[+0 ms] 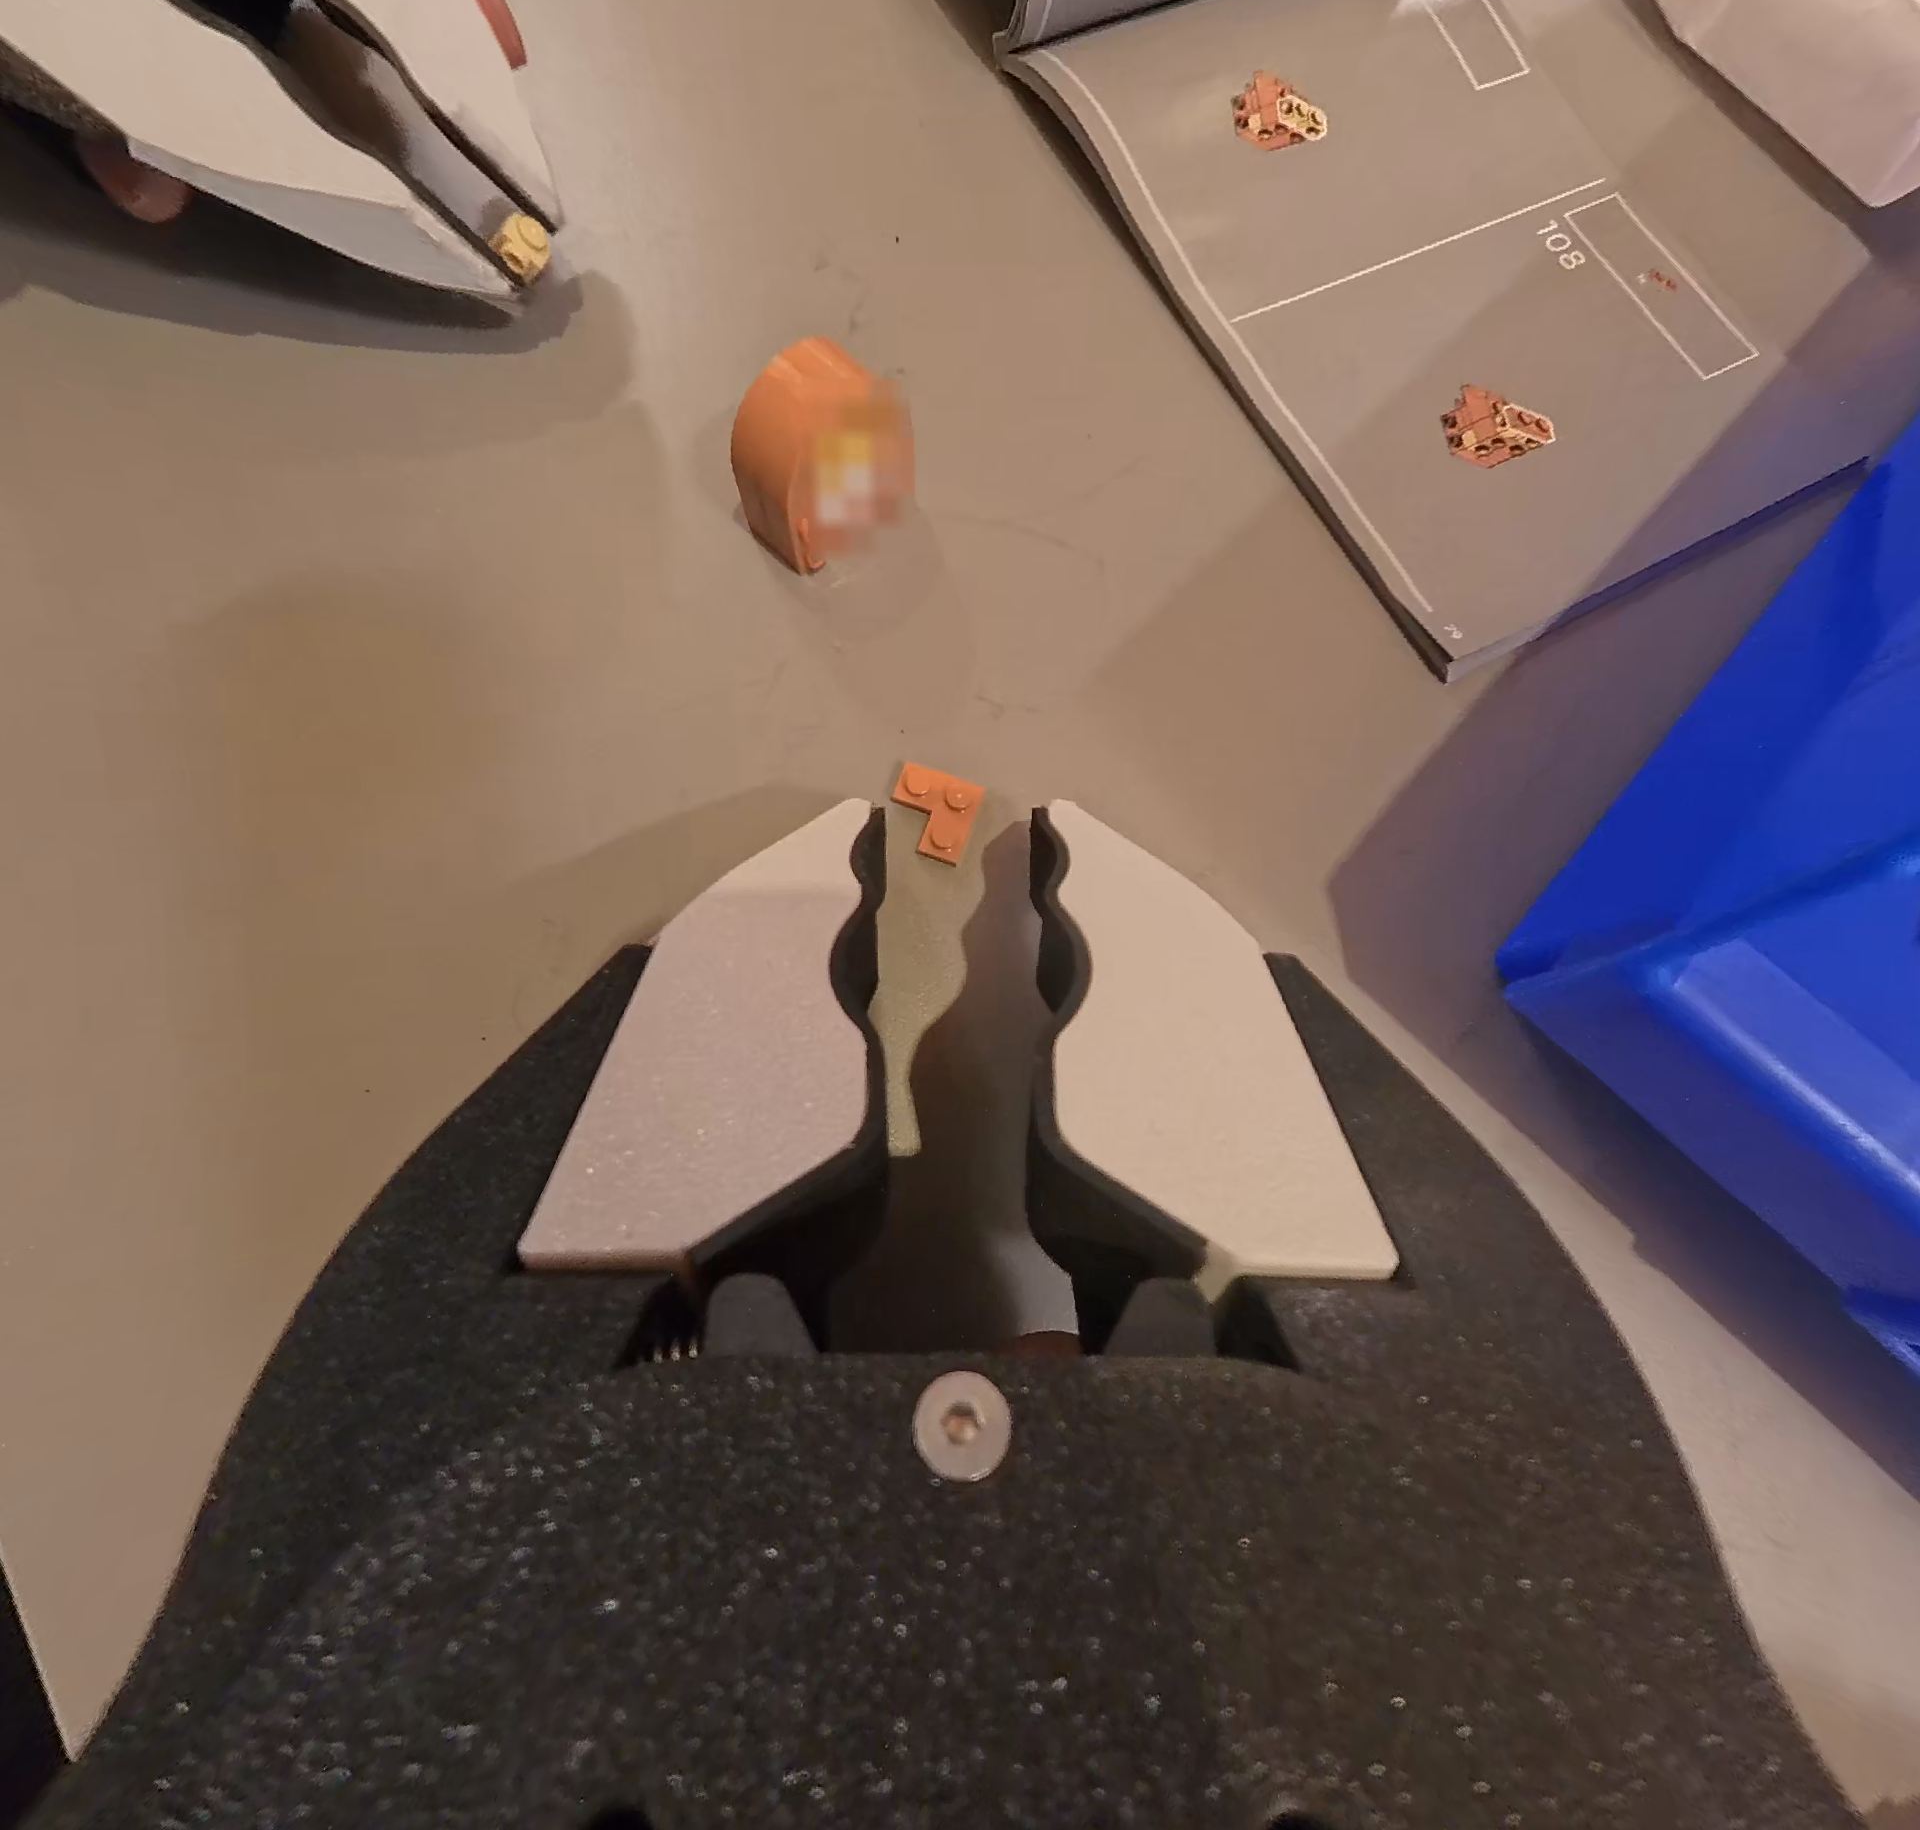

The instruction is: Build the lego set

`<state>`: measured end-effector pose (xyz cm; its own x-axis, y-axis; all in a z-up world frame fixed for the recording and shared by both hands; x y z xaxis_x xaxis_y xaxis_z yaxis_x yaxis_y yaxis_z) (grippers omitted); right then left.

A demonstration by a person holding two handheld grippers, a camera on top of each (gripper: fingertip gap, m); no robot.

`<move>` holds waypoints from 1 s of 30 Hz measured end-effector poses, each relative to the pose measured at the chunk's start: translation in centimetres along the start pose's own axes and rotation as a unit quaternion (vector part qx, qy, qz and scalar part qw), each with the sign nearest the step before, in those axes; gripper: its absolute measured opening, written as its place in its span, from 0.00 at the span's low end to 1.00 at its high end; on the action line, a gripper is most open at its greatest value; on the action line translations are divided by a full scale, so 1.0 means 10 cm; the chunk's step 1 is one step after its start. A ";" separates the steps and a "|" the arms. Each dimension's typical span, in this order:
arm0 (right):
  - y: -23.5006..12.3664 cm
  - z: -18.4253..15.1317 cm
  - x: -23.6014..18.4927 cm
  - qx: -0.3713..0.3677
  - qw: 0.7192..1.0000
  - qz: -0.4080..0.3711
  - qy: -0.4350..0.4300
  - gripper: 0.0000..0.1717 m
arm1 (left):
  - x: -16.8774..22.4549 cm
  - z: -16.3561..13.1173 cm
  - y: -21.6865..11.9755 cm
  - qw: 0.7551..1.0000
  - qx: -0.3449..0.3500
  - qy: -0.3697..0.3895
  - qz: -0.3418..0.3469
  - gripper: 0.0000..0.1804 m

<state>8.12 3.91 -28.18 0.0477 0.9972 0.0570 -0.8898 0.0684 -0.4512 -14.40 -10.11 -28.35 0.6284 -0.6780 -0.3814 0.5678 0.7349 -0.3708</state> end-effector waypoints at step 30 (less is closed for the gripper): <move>-0.03 0.08 0.00 0.034 0.999 -0.007 -0.019 0.18 | -0.46 0.05 -0.11 0.972 0.083 -0.201 0.085 0.17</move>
<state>8.01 3.84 -27.37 0.0441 0.9942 0.0977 -0.9184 0.0789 -0.3877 -17.68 -7.78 -25.79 0.8585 -0.5103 -0.0513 0.4951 0.8507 -0.1766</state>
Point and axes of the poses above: each gripper's, where its closed fingertips meet, y out along the fingers, z out of its top, x = y × z across the jaws, the point moved 10 cm from there along -y, back along the fingers, and after that the axes turned 15 degrees about x, right-handed, at the moved point
